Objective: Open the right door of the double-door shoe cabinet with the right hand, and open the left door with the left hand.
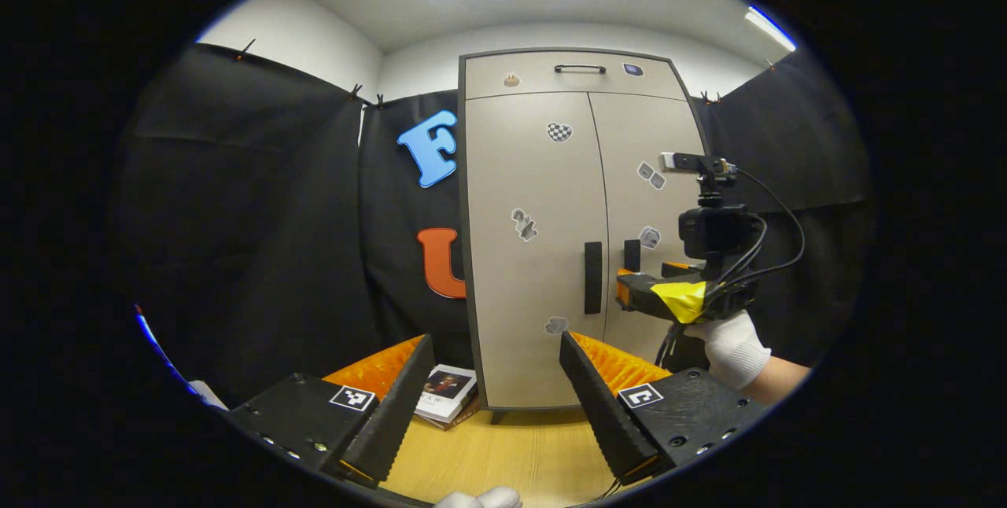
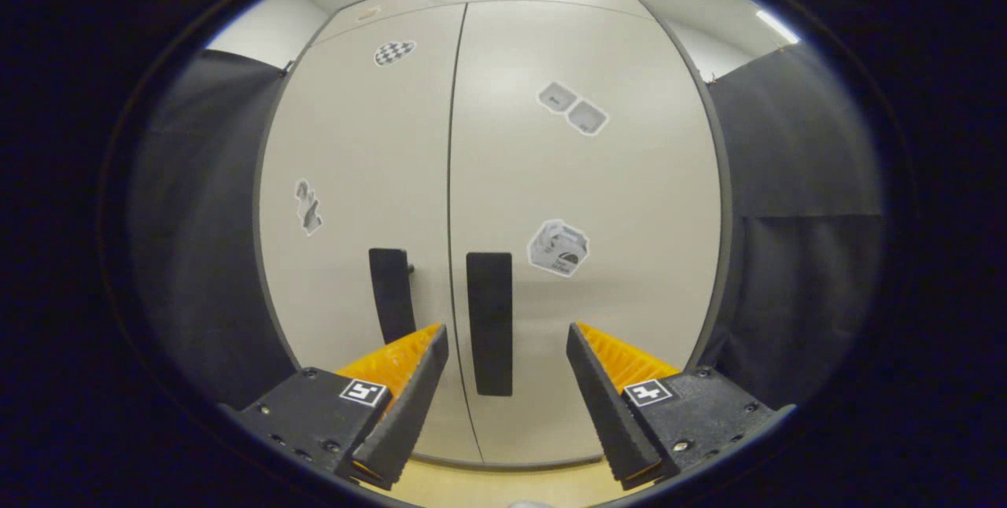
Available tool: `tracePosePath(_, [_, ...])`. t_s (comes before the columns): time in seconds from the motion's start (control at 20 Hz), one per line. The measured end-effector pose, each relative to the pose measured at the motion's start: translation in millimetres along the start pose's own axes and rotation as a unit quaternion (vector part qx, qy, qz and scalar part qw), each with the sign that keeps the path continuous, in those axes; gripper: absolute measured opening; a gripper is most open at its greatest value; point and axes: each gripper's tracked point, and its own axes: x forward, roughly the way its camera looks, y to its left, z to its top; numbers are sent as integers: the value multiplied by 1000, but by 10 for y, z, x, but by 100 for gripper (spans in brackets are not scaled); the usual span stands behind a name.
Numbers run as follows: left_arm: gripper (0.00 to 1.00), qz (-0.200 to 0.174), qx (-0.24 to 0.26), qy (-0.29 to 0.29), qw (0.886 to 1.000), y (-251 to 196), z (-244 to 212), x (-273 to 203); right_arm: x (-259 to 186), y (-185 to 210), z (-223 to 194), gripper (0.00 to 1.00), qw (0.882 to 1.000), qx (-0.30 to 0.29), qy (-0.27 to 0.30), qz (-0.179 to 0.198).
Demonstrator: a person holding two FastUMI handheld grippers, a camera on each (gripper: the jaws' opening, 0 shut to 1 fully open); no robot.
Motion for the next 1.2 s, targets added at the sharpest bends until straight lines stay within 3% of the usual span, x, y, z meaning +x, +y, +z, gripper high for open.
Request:
tracePosePath(0.25, [96, 18, -4, 7, 1000, 125, -33, -3, 311, 60, -88, 79, 1000, 3, 24, -5])
tracePosePath(0.4, [96, 28, -5, 7, 1000, 200, -23, 5, 374, 61, -129, 62, 1000, 3, 28, -7])
tracePosePath(0.5, [96, 33, -5, 6, 999, 229, -13, 3, 388, 58, -148, 42, 999, 10, 29, -9])
tracePosePath(0.9, [96, 39, -13, 8, 999, 273, -37, -17, 356, 51, -160, 27, 999, 2, 35, 1])
tracePosePath(1.2, [96, 37, -9, 7, 999, 293, -35, 5, 223, 32, -176, 24, 999, -5, 32, 17])
